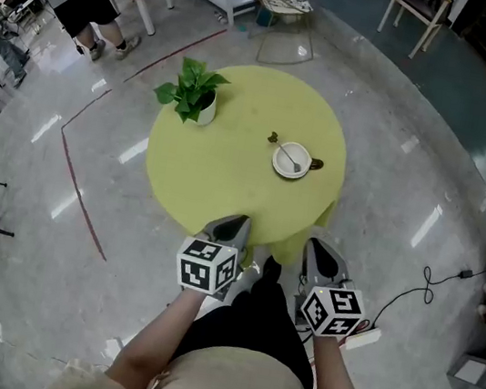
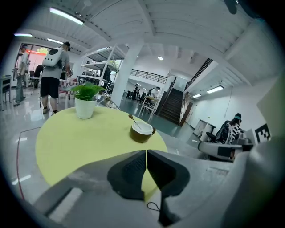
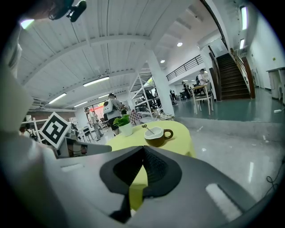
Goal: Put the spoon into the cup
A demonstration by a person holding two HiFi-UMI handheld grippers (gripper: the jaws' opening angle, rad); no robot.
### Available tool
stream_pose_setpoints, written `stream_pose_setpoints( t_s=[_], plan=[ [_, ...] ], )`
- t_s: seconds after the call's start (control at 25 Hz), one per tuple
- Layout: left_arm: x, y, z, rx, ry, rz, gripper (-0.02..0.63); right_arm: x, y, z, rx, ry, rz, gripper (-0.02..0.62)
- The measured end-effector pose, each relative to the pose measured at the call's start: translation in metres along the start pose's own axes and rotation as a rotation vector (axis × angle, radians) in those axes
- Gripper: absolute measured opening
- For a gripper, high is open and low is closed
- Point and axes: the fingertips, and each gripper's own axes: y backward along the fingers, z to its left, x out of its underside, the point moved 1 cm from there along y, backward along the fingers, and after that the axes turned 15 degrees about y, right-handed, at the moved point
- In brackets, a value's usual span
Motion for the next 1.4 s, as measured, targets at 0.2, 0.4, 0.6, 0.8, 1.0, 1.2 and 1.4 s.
stream_pose_setpoints(
  t_s=[0.2, 0.4, 0.6, 0.8, 1.0, 1.2, 1.4],
  plan=[
    [0.006, 0.011, -0.001, 0.005, 0.001, -0.004, 0.002, 0.001, 0.009, 0.006, 0.009, 0.022, 0.001, 0.0],
    [0.01, 0.024, -0.001, 0.011, -0.001, -0.012, 0.002, 0.003, 0.017, 0.014, 0.012, 0.024, -0.001, 0.0],
    [0.015, 0.034, 0.0, 0.012, 0.002, -0.018, 0.002, 0.006, 0.024, 0.024, 0.006, 0.028, -0.009, 0.0],
    [0.02, 0.045, -0.002, 0.019, 0.0, -0.018, 0.002, 0.007, 0.033, 0.032, 0.008, 0.019, -0.009, 0.0],
    [0.026, 0.052, -0.003, 0.03, -0.005, -0.02, 0.002, 0.014, 0.042, 0.038, 0.012, 0.003, -0.012, 0.0],
    [0.03, 0.057, -0.006, 0.036, -0.006, -0.019, 0.002, 0.016, 0.051, 0.043, 0.012, -0.006, -0.019, 0.0],
    [0.033, 0.064, -0.008, 0.047, -0.011, -0.014, 0.002, 0.022, 0.059, 0.053, -0.001, -0.018, -0.013, 0.0]
  ],
)
